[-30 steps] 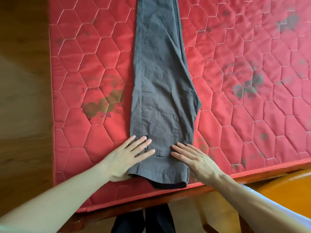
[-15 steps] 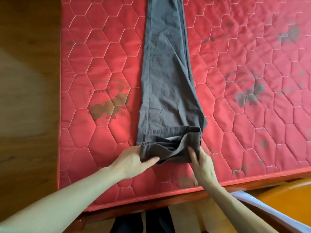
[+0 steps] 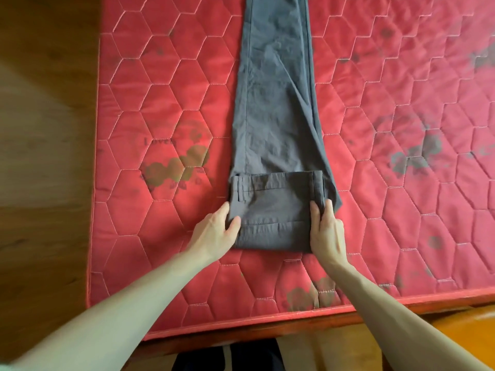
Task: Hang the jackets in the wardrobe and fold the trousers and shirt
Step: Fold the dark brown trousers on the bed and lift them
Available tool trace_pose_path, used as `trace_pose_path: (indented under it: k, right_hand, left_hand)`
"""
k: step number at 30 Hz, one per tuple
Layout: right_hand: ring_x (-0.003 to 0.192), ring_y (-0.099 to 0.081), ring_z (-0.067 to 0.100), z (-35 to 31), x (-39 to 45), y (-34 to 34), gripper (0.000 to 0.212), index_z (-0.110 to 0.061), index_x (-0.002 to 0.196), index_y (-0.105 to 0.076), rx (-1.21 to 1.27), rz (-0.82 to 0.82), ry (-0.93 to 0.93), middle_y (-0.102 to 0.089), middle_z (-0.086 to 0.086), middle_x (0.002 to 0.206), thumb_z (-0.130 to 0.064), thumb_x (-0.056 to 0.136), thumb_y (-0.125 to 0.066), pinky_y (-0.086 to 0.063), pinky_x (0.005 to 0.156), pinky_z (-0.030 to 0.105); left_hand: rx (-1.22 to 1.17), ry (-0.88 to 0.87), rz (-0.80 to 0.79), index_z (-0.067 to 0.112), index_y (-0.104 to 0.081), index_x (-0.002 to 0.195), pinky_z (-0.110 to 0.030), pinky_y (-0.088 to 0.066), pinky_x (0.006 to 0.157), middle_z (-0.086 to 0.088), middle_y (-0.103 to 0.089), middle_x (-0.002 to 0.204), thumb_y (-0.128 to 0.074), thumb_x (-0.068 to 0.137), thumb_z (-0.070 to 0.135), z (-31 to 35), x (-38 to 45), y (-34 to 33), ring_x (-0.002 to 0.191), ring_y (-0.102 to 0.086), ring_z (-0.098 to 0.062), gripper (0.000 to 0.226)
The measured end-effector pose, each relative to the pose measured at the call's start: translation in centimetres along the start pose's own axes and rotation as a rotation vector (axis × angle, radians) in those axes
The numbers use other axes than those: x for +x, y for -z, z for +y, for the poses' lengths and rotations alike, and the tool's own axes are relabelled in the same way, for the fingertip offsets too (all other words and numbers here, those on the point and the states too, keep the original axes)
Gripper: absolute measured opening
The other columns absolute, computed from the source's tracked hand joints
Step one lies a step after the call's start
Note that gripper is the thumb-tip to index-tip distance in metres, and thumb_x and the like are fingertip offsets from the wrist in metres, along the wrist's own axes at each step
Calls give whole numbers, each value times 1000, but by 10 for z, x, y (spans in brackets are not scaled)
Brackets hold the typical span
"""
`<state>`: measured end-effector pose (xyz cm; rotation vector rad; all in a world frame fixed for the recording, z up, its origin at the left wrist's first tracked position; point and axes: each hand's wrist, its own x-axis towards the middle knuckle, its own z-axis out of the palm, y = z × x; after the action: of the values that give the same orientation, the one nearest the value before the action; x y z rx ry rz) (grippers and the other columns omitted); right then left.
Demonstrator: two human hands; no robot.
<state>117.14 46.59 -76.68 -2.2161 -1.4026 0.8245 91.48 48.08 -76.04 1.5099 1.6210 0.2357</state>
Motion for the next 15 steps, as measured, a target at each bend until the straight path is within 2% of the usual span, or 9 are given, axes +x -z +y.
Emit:
trace_pose_path:
  k: [1, 3, 4, 5, 7, 9, 11, 15]
  right_hand:
    - [77, -60, 56, 0, 5, 1, 28, -9, 104, -41, -24, 4, -2, -64, 33, 77, -36, 110, -40, -39, 63, 50]
    - [82, -61, 54, 0, 14, 2, 33, -12, 103, -41, -64, 10, -48, -65, 32, 82, -44, 109, -37, -35, 65, 47]
    - [84, -62, 53, 2, 19, 2, 34, -14, 101, -41, -74, 8, -79, -66, 30, 83, -47, 109, -37, -35, 66, 46]
    - [86, -62, 51, 3, 22, 1, 36, -15, 97, -40, -85, -2, -110, -66, 27, 84, -49, 108, -39, -36, 66, 45]
    - [90, -62, 48, 4, 27, -1, 40, -16, 89, -40, -98, -22, -170, -67, 20, 85, -53, 107, -44, -37, 67, 44]
    - [89, -62, 46, 5, 27, -4, 44, -18, 85, -38, -91, -12, -213, -66, 17, 82, -55, 105, -45, -37, 67, 43]
    - [87, -61, 46, 5, 25, -5, 45, -19, 82, -35, -74, 11, -232, -65, 17, 80, -57, 105, -43, -37, 66, 42]
    - [83, -65, 45, 4, 24, -4, 42, -21, 87, -36, -167, 74, -218, -67, 18, 79, -58, 105, -37, -35, 65, 41]
  left_hand:
    - [58, -27, 19, 14, -53, 106, -44, -41, 72, -6, -63, 75, -50, 107, 33, 0, 2, -2, 90, -63, -46, 20]
    - [146, -50, 54, 1, -48, 139, -46, -43, 76, -24, -71, 91, -44, 111, 31, 6, 7, -3, 94, -65, -49, 42]
    - [167, -48, 56, -2, -43, 145, -47, -44, 77, -28, -72, 97, -43, 111, 31, 9, 11, -3, 96, -65, -49, 47]
    - [166, -37, 55, -1, -44, 142, -48, -45, 77, -29, -71, 98, -43, 111, 30, 12, 15, -5, 96, -65, -49, 44]
    - [142, 34, 67, 6, -51, 117, -50, -46, 76, -24, -71, 95, -48, 108, 30, 18, 23, -8, 94, -64, -48, 25]
    - [137, 127, 106, 10, -50, 103, -49, -47, 76, -20, -70, 91, -51, 105, 31, 23, 27, -12, 92, -63, -45, 22]
    - [197, 175, 141, 9, -53, 110, -49, -48, 75, -21, -71, 90, -51, 106, 34, 28, 26, -16, 92, -65, -45, 25]
    - [288, 144, 197, 10, -52, 116, -49, -48, 70, -22, -71, 86, -48, 109, 37, 34, 22, -20, 87, -67, -47, 28]
